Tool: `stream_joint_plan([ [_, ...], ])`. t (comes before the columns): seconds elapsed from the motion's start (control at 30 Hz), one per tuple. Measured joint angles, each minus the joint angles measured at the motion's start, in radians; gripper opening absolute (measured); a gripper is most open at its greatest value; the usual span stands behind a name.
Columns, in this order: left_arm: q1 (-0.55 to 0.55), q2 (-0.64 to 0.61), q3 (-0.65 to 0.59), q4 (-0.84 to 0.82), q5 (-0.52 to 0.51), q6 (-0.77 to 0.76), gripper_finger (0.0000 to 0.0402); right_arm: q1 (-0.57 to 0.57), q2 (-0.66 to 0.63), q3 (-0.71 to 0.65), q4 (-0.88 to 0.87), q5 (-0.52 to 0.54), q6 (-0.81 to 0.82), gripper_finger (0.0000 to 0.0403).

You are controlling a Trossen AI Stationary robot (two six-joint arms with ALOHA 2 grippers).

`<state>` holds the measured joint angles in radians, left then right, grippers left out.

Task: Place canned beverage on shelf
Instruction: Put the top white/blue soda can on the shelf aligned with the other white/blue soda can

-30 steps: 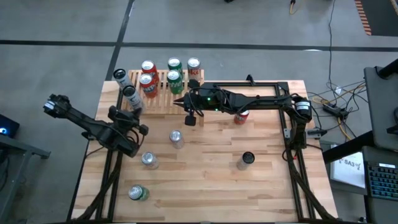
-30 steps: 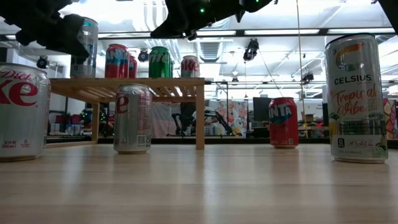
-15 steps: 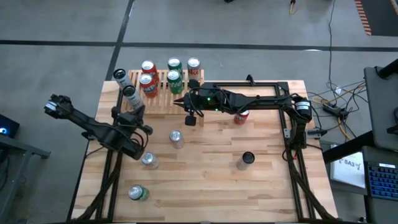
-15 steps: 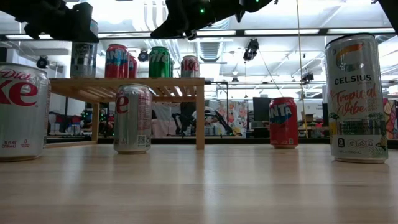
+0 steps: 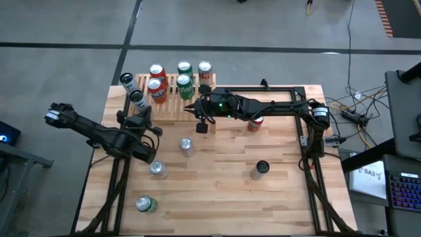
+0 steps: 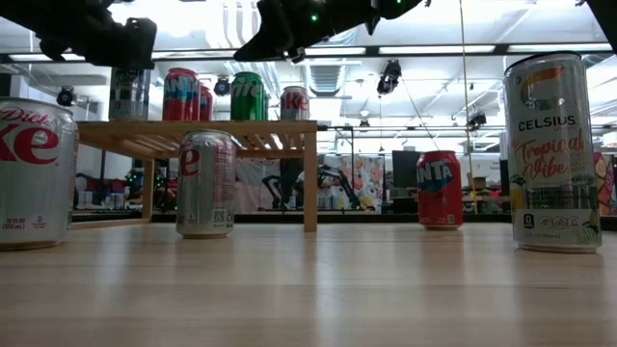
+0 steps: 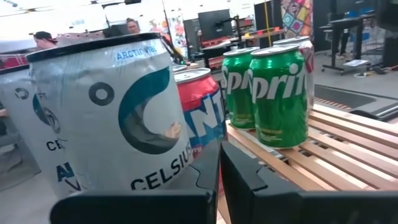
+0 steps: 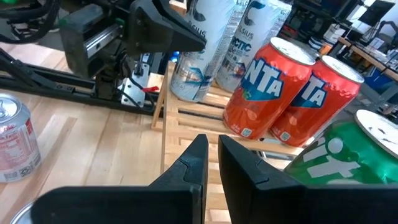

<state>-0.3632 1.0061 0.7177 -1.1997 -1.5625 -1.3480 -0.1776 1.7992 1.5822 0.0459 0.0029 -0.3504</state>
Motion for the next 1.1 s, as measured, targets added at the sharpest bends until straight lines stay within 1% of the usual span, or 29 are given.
stream_joint_plan([
  [0.33,0.007,-0.005,0.000,-0.001,0.012,0.003,0.0000,0.000,0.000,0.000,-0.015,0.000,-0.001,0.0027],
  [0.5,0.007,-0.028,0.000,-0.015,0.080,0.005,0.0000,0.000,0.000,0.000,-0.019,0.000,-0.001,0.0027],
  [0.7,0.007,-0.079,0.000,-0.035,0.137,0.004,0.0000,0.000,0.000,0.000,-0.019,0.000,-0.008,0.0027],
  [0.93,0.007,-0.145,0.000,-0.058,0.179,0.011,0.0000,0.000,0.000,0.000,-0.020,0.000,-0.009,0.0027],
  [1.1,0.007,-0.179,0.000,-0.062,0.227,0.035,0.0000,0.000,0.000,0.000,-0.019,0.000,-0.013,0.0027],
])
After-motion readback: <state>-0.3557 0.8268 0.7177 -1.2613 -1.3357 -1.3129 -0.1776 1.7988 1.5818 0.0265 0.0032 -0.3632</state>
